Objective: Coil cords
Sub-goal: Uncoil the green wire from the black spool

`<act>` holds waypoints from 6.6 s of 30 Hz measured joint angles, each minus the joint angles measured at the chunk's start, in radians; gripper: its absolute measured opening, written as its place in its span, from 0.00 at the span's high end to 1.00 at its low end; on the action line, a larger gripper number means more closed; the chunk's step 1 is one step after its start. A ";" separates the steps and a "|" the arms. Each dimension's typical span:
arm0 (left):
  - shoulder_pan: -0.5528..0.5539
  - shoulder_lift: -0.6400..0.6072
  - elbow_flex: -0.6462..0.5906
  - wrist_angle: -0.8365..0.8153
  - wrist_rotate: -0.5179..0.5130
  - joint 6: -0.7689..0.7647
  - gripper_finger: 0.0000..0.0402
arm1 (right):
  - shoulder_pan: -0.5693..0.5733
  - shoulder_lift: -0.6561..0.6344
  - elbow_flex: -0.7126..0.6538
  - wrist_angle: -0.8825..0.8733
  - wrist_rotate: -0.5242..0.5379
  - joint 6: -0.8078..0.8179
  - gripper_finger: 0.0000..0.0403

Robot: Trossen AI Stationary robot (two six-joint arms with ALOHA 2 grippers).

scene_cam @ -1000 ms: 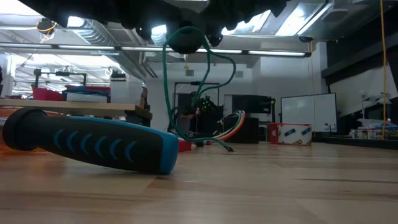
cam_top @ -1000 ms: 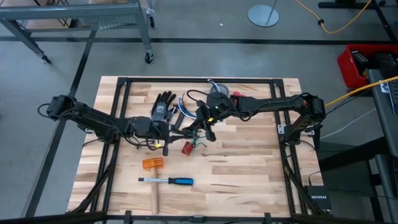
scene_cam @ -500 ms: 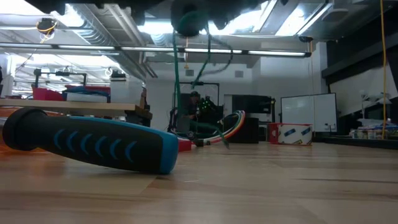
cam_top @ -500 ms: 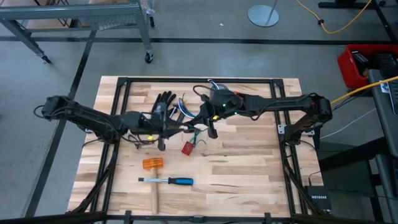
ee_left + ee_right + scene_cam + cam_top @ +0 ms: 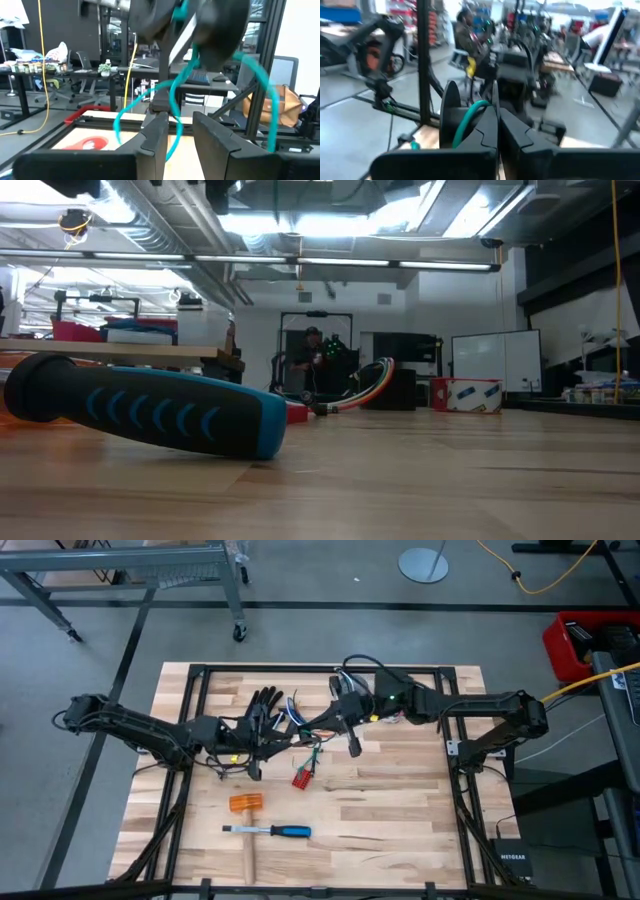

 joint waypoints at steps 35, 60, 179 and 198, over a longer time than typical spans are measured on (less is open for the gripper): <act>-0.034 0.309 0.130 0.518 0.046 0.502 0.77 | 0.001 0.014 0.001 0.204 -0.187 0.062 1.00; -0.035 0.313 0.167 0.485 0.120 0.537 0.78 | 0.001 0.030 0.000 0.186 -0.212 0.080 0.99; 0.060 0.651 0.970 -1.198 0.254 -0.013 1.00 | -0.033 -0.009 0.000 -0.845 -0.201 0.026 0.71; 0.061 0.651 0.970 -1.098 0.253 0.038 1.00 | -0.032 -0.004 0.000 -0.807 -0.193 0.027 0.71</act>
